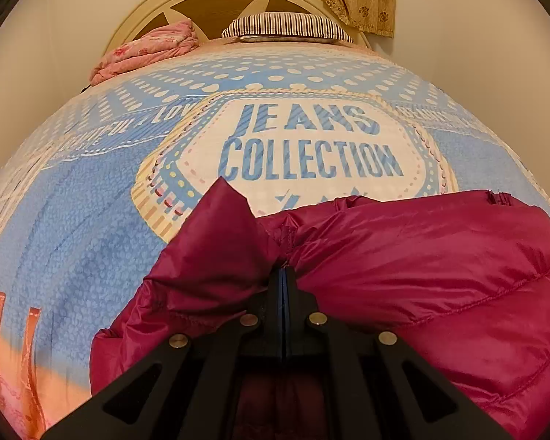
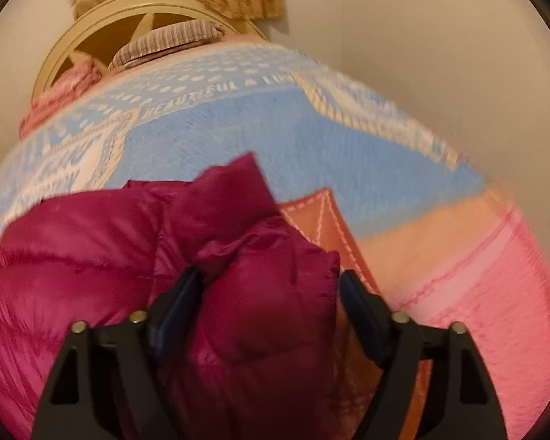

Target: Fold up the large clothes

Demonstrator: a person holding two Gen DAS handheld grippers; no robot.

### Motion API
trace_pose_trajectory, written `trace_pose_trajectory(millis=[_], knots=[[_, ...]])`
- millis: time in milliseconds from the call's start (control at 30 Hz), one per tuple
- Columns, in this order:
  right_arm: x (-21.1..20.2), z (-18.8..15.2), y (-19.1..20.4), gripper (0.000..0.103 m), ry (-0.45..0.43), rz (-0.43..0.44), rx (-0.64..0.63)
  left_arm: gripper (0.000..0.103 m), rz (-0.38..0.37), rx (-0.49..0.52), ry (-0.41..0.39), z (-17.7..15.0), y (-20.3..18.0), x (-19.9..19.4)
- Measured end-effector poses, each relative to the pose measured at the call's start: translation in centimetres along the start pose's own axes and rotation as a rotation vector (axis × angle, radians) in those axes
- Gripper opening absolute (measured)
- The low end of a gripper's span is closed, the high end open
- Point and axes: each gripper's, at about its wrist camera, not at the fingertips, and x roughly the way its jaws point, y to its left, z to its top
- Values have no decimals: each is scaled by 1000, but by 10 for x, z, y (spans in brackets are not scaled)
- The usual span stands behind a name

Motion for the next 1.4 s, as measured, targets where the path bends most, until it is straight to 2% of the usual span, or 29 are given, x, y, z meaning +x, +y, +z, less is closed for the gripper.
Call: trace_pose_trajectory(millis=[67, 200, 300, 367, 400, 433, 500, 567, 633, 700, 833, 933, 1100, 1167, 1300, 1400], knots=[[1, 0, -4, 84, 3, 23, 18, 1, 9, 8, 0, 0, -2, 0], [1, -1, 11, 85, -8, -60, -44, 1, 33, 29, 2, 0, -7, 0], [-4, -2, 11, 85, -13, -76, -46, 1, 74, 84, 18, 2, -14, -6], [-17, 0, 13, 70, -33, -113, -61, 1, 124, 142, 17, 2, -20, -19], [-30, 0, 18, 59, -68, -127, -79, 1, 139, 151, 0, 1, -22, -29], [-48, 0, 26, 59, -117, -120, -99, 1, 135, 146, -17, 0, -23, -39], [-77, -3, 43, 59, -189, -61, -135, 1, 50, 112, -39, -6, -31, -66], [-101, -11, 67, 59, -212, 19, -178, 1, -35, 89, -51, -15, -41, -85], [-110, -24, 87, 59, -194, 97, -198, 1, -96, 74, -51, -30, -57, -98], [-105, -40, 107, 56, -140, 154, -216, 1, -103, 69, -54, -43, -69, -99], [-82, -66, 119, 50, -88, 144, -212, 1, -57, 78, -64, -63, -81, -81], [-65, -80, 111, 50, -89, 154, -173, 1, -71, 70, -75, -70, -80, -74], [-63, -84, 113, 51, -96, 144, -184, 1, -138, 14, -45, -68, -69, -63], [-64, -85, 114, 51, -98, 137, -191, 1, -144, 10, -43, -68, -69, -63], [-63, -87, 118, 51, -104, 124, -199, 1, -148, 2, -41, -69, -63, -80], [-64, -87, 117, 51, -115, 128, -193, 1, -184, -103, -123, -76, -27, -120]])
